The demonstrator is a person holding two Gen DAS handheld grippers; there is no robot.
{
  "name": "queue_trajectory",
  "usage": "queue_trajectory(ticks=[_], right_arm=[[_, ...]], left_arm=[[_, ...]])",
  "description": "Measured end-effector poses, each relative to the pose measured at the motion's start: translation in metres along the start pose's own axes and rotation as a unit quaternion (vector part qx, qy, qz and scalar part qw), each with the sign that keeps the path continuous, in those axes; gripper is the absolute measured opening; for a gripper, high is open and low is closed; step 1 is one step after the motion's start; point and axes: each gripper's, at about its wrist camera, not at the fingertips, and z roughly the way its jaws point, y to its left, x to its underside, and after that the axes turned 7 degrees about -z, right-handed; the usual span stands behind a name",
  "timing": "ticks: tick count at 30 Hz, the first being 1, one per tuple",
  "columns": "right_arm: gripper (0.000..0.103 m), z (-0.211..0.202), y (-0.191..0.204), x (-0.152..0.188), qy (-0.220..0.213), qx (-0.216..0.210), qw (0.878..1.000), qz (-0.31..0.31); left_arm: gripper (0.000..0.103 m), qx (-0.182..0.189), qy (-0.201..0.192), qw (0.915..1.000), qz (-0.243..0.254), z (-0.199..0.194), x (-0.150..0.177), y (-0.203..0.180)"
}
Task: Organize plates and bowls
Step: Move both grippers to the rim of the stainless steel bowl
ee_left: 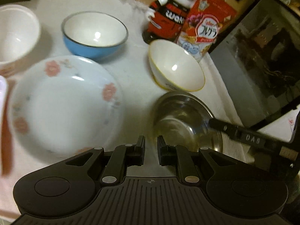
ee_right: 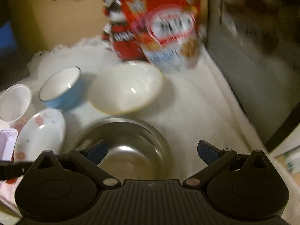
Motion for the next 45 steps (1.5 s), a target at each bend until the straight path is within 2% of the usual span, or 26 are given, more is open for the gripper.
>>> queue_trajectory(ticks=[5, 8, 13, 18, 22, 25, 29, 32, 36, 40, 42, 45], right_arm=[[0.102, 0.027, -0.035, 0.014, 0.052, -0.074, 0.993, 0.078], [0.102, 0.035, -0.036, 0.020, 0.066, -0.091, 0.990, 0.087], [0.102, 0.037, -0.035, 0.025, 0.080, -0.086, 0.988, 0.097], [0.103, 0.038, -0.035, 0.024, 0.090, -0.092, 0.989, 0.075], [0.103, 0.038, -0.030, 0.026, 0.088, -0.087, 0.991, 0.052], [0.103, 0.036, -0.030, 0.029, 0.081, -0.081, 0.991, 0.061], [0.102, 0.039, -0.024, 0.025, 0.082, -0.071, 0.994, 0.031], [0.091, 0.035, -0.017, 0.021, 0.067, -0.042, 0.997, -0.004], [0.091, 0.013, -0.010, 0.017, 0.006, -0.016, 0.999, -0.049], [0.090, 0.013, -0.004, 0.011, -0.002, -0.019, 0.998, -0.067], [0.083, 0.020, -0.003, 0.010, 0.005, -0.015, 0.998, -0.062], [0.073, 0.026, -0.002, 0.014, 0.011, -0.020, 0.998, -0.056]], left_arm=[[0.015, -0.018, 0.004, 0.9998, -0.001, 0.015, 0.004, -0.016], [0.015, -0.025, 0.012, 0.9996, 0.003, 0.021, 0.001, -0.022], [0.015, -0.029, 0.023, 0.9991, 0.020, 0.026, -0.005, -0.026], [0.015, -0.012, -0.010, 0.9993, 0.034, 0.008, -0.015, -0.029], [0.015, -0.038, -0.031, 0.9967, 0.064, 0.001, -0.024, -0.029], [0.015, -0.039, -0.025, 0.9976, 0.051, 0.002, -0.029, -0.022], [0.015, -0.011, -0.011, 0.9994, 0.032, 0.008, -0.031, -0.017], [0.015, -0.032, -0.004, 0.9985, 0.044, 0.017, -0.029, -0.021], [0.015, -0.074, -0.001, 0.9951, 0.065, 0.028, -0.026, -0.022], [0.016, -0.058, 0.029, 0.9963, 0.056, 0.044, -0.027, -0.018], [0.021, -0.057, 0.039, 0.9955, 0.066, 0.052, -0.026, -0.022], [0.022, -0.062, 0.049, 0.9946, 0.067, 0.066, -0.024, -0.022]])
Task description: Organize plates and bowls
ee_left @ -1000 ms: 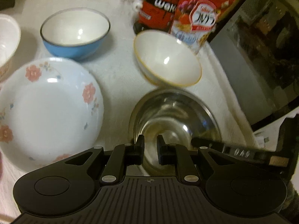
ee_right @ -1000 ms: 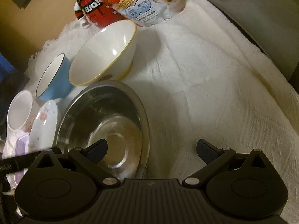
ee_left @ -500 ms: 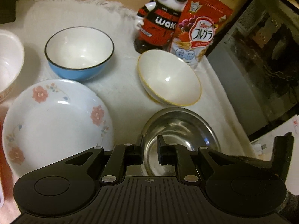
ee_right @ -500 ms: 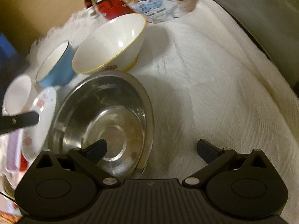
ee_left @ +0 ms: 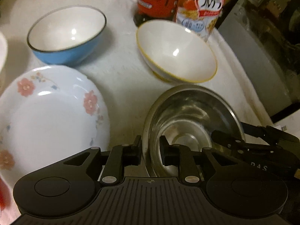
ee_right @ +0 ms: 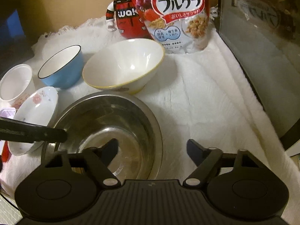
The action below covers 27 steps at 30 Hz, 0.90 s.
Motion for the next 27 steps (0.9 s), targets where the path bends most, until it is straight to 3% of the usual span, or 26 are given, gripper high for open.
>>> queue_trajectory(ticks=[1, 3, 5, 12, 19, 23, 27], right_arm=[[0.071, 0.002, 0.004, 0.003, 0.004, -0.004, 1.000, -0.001], [0.054, 0.005, 0.004, 0.004, 0.016, -0.016, 1.000, -0.006], [0.047, 0.005, 0.008, 0.004, 0.021, -0.026, 0.999, -0.007], [0.046, -0.014, 0.030, -0.004, 0.008, -0.036, 0.999, -0.029], [0.046, -0.028, 0.079, -0.034, -0.029, -0.079, 0.993, -0.080], [0.046, -0.011, 0.116, -0.053, -0.036, -0.104, 0.987, -0.119], [0.046, 0.018, 0.148, -0.069, -0.022, -0.120, 0.982, -0.147]], left_arm=[[0.022, 0.001, 0.007, 1.0000, -0.004, 0.006, 0.000, 0.001], [0.025, 0.006, 0.018, 0.9998, -0.010, 0.013, -0.001, 0.002], [0.025, 0.011, 0.020, 0.9996, -0.014, 0.016, -0.001, 0.001], [0.023, 0.017, 0.017, 0.9973, -0.069, -0.006, 0.007, 0.025], [0.023, 0.003, -0.062, 0.9925, -0.105, -0.074, 0.020, 0.062], [0.023, -0.030, -0.100, 0.9847, -0.139, -0.096, 0.018, 0.092], [0.023, -0.074, -0.097, 0.9782, -0.168, -0.090, 0.014, 0.122]])
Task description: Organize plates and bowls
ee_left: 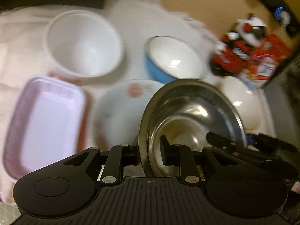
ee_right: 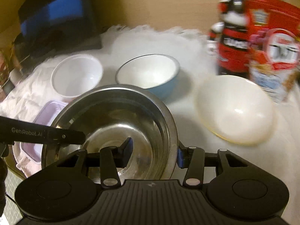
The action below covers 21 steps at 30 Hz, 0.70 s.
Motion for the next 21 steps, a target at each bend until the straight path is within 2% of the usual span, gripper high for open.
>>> queue_trajectory(ticks=[3, 8, 16, 21], right_arm=[[0.046, 0.020, 0.011, -0.012, 0.007, -0.005, 1.000, -0.021], [0.046, 0.037, 0.025, -0.018, 0.019, -0.013, 0.999, -0.045], [0.046, 0.051, 0.027, -0.018, 0.024, -0.007, 0.997, -0.073], [0.047, 0.052, 0.029, -0.017, 0.018, -0.005, 0.996, -0.087]], left_arm=[[0.023, -0.025, 0.003, 0.9996, -0.008, 0.009, -0.003, 0.014], [0.023, -0.039, 0.012, 0.9986, -0.035, 0.020, -0.003, 0.030], [0.023, -0.023, 0.007, 0.9984, -0.052, 0.027, -0.008, 0.038], [0.026, -0.012, -0.001, 0.9976, -0.069, 0.016, -0.008, 0.043]])
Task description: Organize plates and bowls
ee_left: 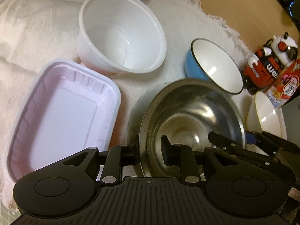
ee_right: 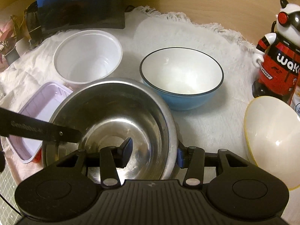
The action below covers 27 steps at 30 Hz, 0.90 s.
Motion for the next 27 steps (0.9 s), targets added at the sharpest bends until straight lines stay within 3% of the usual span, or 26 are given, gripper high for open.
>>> queue_trajectory(ticks=[7, 13, 20, 22, 27], right_arm=[[0.055, -0.011, -0.004, 0.002, -0.028, 0.022, 0.999, -0.019], [0.059, -0.010, -0.014, 0.006, -0.017, 0.014, 1.000, -0.008], [0.059, 0.002, -0.027, 0.000, -0.002, -0.003, 0.999, 0.038], [0.059, 0.008, -0.033, 0.000, 0.009, -0.016, 0.998, 0.061], [0.059, 0.019, -0.043, 0.007, 0.039, -0.062, 0.991, 0.115]], left_arm=[[0.026, 0.005, -0.016, 0.9996, -0.022, -0.029, 0.008, 0.008], [0.026, 0.040, 0.008, 0.9966, -0.072, -0.027, 0.021, 0.019], [0.029, -0.018, -0.021, 0.9983, -0.051, -0.011, 0.003, 0.012], [0.035, -0.024, -0.014, 0.9986, -0.045, -0.002, -0.001, 0.012], [0.035, -0.024, -0.006, 0.9995, -0.017, 0.009, -0.008, 0.011]])
